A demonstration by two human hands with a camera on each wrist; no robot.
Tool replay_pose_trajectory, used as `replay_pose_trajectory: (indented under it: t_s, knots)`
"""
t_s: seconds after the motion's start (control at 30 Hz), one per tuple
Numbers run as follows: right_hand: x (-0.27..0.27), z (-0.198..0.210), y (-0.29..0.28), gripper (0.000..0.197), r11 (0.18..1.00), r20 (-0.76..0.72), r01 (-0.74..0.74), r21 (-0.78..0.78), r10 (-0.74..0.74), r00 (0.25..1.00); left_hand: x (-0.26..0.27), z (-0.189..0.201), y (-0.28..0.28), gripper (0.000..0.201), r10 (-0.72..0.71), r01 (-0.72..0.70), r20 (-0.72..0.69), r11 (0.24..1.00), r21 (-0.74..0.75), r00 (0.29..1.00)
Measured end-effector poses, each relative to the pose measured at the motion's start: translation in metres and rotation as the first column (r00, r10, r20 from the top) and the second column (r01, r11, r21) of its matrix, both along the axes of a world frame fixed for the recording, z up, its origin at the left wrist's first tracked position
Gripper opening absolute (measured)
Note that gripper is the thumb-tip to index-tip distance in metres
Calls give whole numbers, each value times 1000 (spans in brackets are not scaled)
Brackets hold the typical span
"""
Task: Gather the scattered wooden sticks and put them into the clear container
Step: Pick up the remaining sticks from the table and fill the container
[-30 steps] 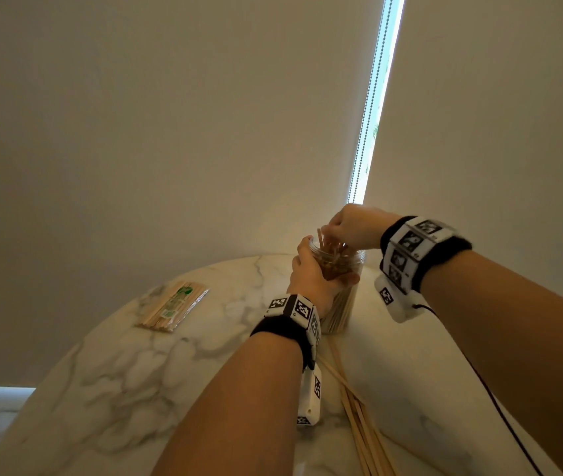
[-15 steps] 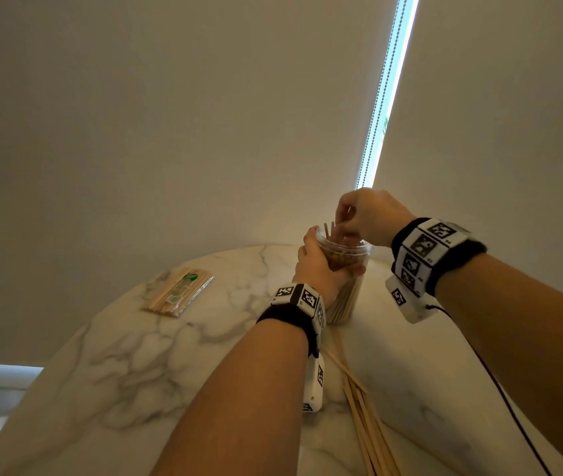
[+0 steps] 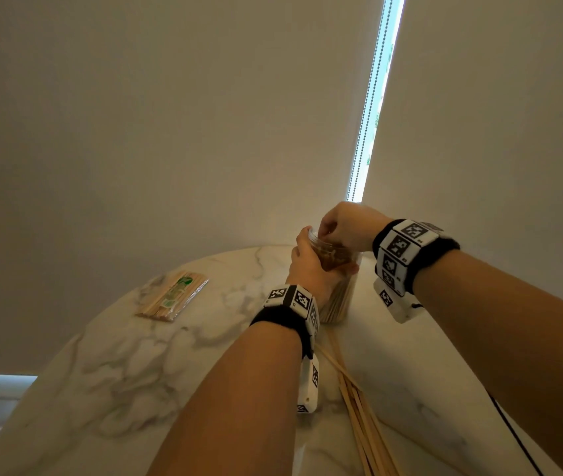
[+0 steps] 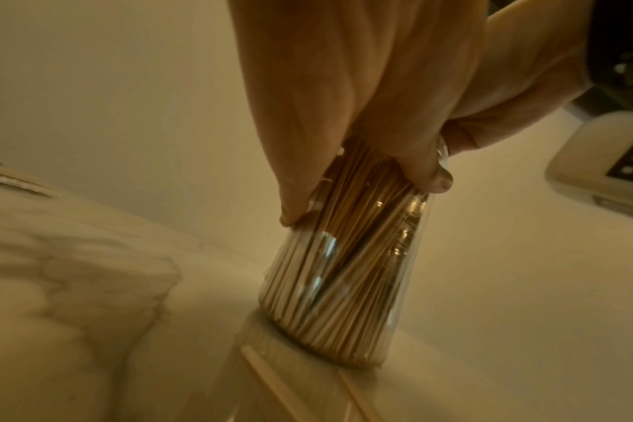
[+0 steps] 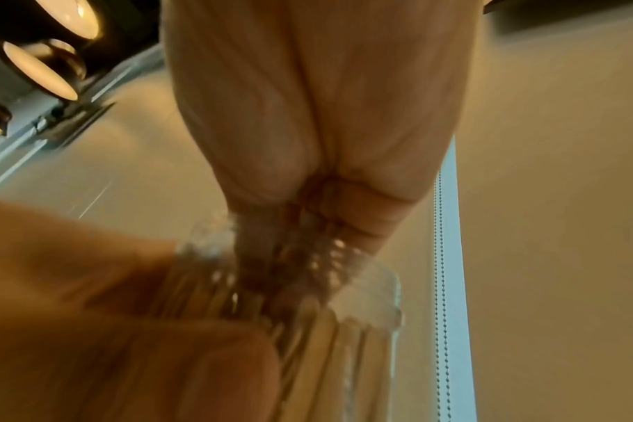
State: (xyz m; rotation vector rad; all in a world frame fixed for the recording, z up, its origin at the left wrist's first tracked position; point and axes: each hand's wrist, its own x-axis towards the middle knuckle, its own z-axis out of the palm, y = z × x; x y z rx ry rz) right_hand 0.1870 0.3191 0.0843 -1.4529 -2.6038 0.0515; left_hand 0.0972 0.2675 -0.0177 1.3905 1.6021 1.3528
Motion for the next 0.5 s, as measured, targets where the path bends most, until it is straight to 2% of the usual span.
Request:
replay_pose_trajectory:
  t_s: [0.13,0.23,0.3,0.4,0.5]
  knots:
    - [4,7,0,16,1000,-102,-16,13,17,995,-1,-4,2,114,-4,4,4,1000,13,1000]
    - [4,9,0,13,997,59,-23,-75,28,998,-2,-4,4,114,-8,8,11,1000,16,1000]
    - [4,12,0,11,997,92,-11,-73,18,996,-2,-5,5,114,-12,12,17,1000,22,1000]
    - [8,20,3,18,998,-57,-11,-69,7,998,-2,-7,6,114,-8,8,17,999,33,1000]
    - [13,29,8,25,973,-18,-37,-229,33,999,-2,-8,6,114,-10,9,18,999,40,1000]
